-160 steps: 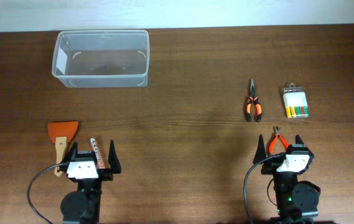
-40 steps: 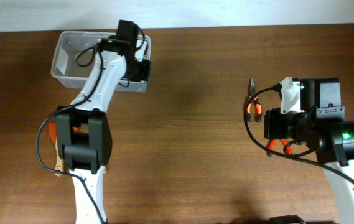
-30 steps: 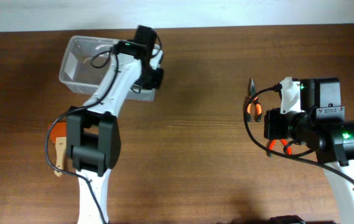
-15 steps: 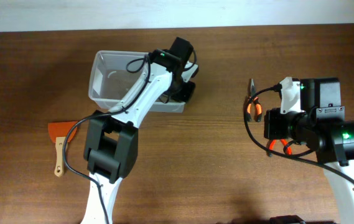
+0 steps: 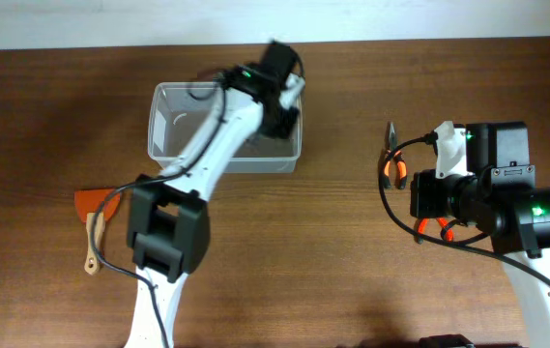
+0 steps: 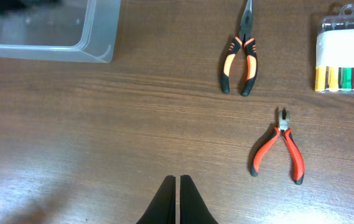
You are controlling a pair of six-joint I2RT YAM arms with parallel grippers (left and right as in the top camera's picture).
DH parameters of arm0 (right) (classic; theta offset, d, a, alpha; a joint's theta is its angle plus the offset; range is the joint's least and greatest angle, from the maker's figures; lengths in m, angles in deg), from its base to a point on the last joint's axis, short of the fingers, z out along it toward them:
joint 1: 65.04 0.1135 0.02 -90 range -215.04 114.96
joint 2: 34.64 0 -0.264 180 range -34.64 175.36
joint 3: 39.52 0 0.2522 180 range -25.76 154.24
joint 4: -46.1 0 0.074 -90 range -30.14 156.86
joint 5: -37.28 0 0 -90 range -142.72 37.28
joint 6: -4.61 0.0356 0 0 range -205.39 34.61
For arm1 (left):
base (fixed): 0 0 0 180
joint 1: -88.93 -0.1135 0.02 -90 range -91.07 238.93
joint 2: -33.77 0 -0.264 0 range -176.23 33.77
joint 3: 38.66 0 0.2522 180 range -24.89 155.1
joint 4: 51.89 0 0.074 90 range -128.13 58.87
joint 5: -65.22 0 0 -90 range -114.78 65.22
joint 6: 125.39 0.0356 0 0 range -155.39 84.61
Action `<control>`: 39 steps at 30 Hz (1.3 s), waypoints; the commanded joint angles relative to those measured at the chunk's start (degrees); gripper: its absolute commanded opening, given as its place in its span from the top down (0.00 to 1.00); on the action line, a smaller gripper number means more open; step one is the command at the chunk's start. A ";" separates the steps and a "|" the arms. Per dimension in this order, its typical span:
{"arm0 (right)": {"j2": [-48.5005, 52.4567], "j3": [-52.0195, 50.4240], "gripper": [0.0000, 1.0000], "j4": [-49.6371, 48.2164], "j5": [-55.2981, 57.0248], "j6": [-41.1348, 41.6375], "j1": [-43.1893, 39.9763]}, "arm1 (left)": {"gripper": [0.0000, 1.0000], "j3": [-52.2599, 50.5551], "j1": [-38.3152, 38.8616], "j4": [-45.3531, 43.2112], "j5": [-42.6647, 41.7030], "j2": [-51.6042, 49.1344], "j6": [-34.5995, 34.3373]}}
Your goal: Pack container
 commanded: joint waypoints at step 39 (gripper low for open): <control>42.77 45.09 0.96 -1.01 1.01 -15.85 18.71 | 0.98 -2.45 -20.55 35.28 11.78 32.04 -7.28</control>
